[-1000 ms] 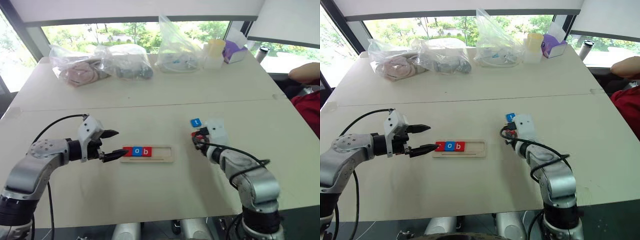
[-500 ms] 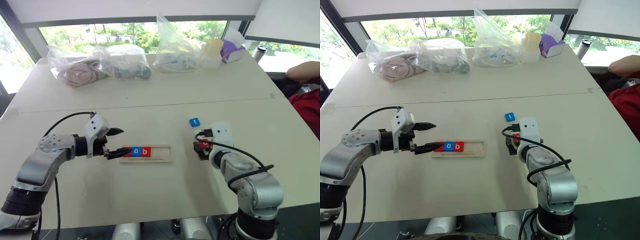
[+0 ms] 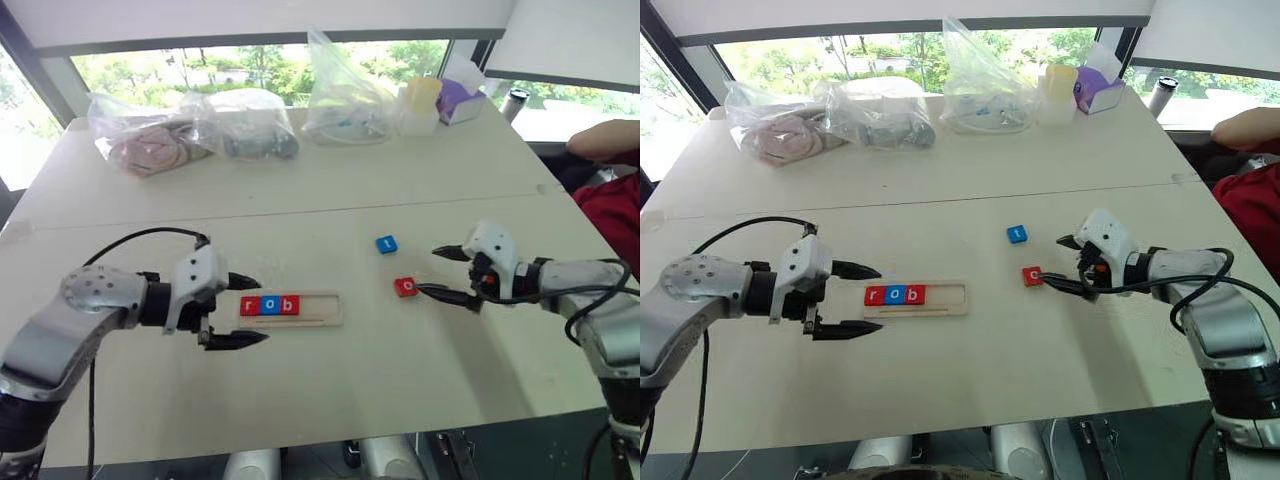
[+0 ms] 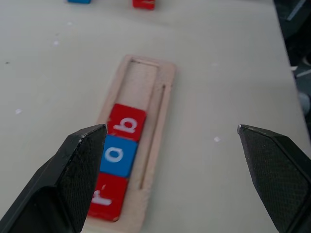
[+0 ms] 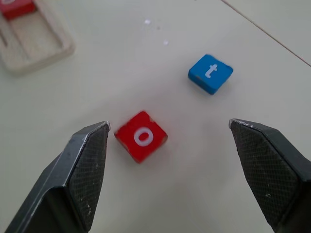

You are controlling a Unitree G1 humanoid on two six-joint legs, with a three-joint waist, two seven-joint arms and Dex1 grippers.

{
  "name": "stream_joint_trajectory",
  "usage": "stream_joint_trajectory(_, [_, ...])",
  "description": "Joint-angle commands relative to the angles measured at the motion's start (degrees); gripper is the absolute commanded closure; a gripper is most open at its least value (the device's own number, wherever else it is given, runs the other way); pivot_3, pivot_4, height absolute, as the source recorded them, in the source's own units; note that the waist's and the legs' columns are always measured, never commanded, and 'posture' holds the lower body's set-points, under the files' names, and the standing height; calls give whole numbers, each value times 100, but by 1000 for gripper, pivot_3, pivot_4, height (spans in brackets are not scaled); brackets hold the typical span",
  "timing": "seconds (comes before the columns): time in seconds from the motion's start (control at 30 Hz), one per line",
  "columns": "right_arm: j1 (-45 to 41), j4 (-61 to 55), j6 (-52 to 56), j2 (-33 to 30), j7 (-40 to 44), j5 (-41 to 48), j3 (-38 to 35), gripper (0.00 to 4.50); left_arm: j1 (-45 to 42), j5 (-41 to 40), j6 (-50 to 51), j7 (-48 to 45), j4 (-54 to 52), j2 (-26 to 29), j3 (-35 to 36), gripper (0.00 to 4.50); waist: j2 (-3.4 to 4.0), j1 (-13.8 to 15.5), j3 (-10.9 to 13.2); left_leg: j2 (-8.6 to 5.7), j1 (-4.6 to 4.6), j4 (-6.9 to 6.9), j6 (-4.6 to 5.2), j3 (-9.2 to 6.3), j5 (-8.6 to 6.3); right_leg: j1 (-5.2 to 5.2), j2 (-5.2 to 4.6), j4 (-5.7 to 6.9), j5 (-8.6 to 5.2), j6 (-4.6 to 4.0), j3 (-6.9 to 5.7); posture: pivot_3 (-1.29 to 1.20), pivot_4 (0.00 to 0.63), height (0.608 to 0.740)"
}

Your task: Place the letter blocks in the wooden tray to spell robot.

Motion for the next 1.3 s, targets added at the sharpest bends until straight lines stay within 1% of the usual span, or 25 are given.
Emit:
stream_joint_trajectory(0.03, [-295, 747, -1038, 50, 509, -173, 266, 447, 4, -233, 182, 263, -319, -52, 250, 0, 1, -14, 1, 0, 1, 1, 0, -1, 0, 0, 2, 3, 0, 0, 0, 0, 150, 740])
stream_joint_trajectory(0.1, [-396, 1003, -1307, 80, 632, -206, 349, 447, 17, -278, 225, 338, -367, -56, 263, 0, 1, -18, 1, 0, 2, 1, 0, -2, 0, -1, 3, 5, 2, 0, 0, 0, 150, 740])
stream_joint_trajectory(0.27, [-960, 2264, -2257, 321, 1139, -435, 683, 447, 103, -325, 330, 681, -395, -235, 214, 0, 2, -18, 1, 0, 3, 3, 0, -1, 0, 0, 1, 5, 12, 15, 2, 0, 150, 740])
stream_joint_trajectory(0.33, [-1273, 2844, -2760, 482, 1179, -616, 811, 447, 141, -309, 334, 749, -345, -273, 198, 0, 3, -19, 2, 0, 5, 4, -1, -3, 0, 4, 1, 5, 24, -4, 2, 0, 150, 740])
stream_joint_trajectory(0.47, [-1622, 3544, -3173, 689, 1537, -711, 975, 447, 157, -317, 331, 768, -276, -256, 193, 0, 3, -15, 2, 0, 5, 8, -1, -3, 1, 6, 2, 6, 25, -10, 2, 0, 150, 740])
stream_joint_trajectory(0.57, [-1861, 3996, -3431, 834, 1675, -769, 1031, 1287, 81, -202, 241, 754, -3, -182, 268, 0, 3, -12, 1, 0, 4, 8, -1, -4, 1, 6, 1, 6, 27, -9, 1, 0, 150, 740])
stream_joint_trajectory(0.6, [-1914, 4079, -3464, 868, 1695, -770, 1026, 1865, 63, -177, 215, 747, 69, -153, 296, 0, 3, -12, 1, 0, 4, 8, -1, -4, 1, 6, 1, 6, 27, -9, 1, 0, 150, 740])
stream_joint_trajectory(0.67, [-1957, 4139, -3519, 896, 1735, -779, 1016, 2862, 71, -143, 168, 705, 172, -75, 360, 0, 3, -13, 1, 0, 5, 9, -1, -4, 1, 8, 0, 6, 27, -11, 1, 0, 150, 740])
stream_joint_trajectory(0.7, [-1941, 4092, -3513, 890, 1761, -768, 1006, 3312, 96, -122, 144, 677, 213, -30, 400, 0, 3, -14, 1, 0, 8, 9, -1, -4, 1, 9, 0, 6, 27, -12, 1, 0, 150, 740])
stream_joint_trajectory(0.73, [-1906, 3975, -3391, 908, 1765, -687, 961, 3339, 134, -96, 109, 646, 267, 20, 455, 0, 4, -14, 1, 0, 8, 9, -1, -4, 1, 9, 0, 6, 27, -12, 2, 0, 150, 740])
stream_joint_trajectory(0.8, [-1800, 3437, -2694, 1009, 1650, -361, 818, 3338, 186, -42, 23, 614, 474, 99, 590, 0, 5, -14, 2, 1, 8, 9, -1, -4, 1, 9, -1, 6, 27, -12, 1, 0, 150, 740])
stream_joint_trajectory(0.93, [-1342, 1408, -1098, 1178, 1254, 143, 875, 3338, 202, 107, -176, 591, 949, 190, 800, 0, 8, -15, 3, 4, 8, 8, -1, -11, 1, 3, 1, 18, 29, -9, -3, 0, 150, 740])
stream_joint_trajectory(1.0, [-1198, 484, -588, 1301, 973, 157, 1067, 3338, 233, 26, -139, 524, 959, 221, 900, 0, 10, -3, 4, 4, 4, 8, -1, -16, 1, -4, 2, 25, 28, -9, -7, 0, 150, 740])
stream_joint_trajectory(1.03, [-1155, 132, -526, 1369, 817, -11, 1248, 3338, 276, -51, -78, 474, 895, 236, 956, 0, 10, -3, 4, 4, 1, 8, -2, -17, 1, -6, 2, 25, 29, -8, -9, 0, 150, 740])
stream_joint_trajectory(1.13, [-1165, -363, -208, 1590, 372, -358, 1654, 3338, 363, -124, 24, 441, 738, 242, 967, 0, 8, -5, 3, 4, 1, 8, -2, -16, 1, -7, 0, 25, 28, -8, -9, 0, 150, 740])
stream_joint_trajectory(1.23, [-1223, -455, 18, 1972, -35, -537, 1974, 3338, 332, -111, 15, 472, 744, 198, 908, 0, 8, 9, 3, 2, 0, 9, -4, -13, 2, -7, -3, 23, 27, -9, -8, 0, 150, 740])
stream_joint_trajectory(1.3, [-1230, -444, -36, 2099, -152, -705, 2188, 3338, 279, -193, 71, 480, 690, 152, 887, 0, 8, 17, 3, 2, -2, 10, -6, -13, 3, -8, -3, 23, 27, -11, -8, 0, 150, 740])
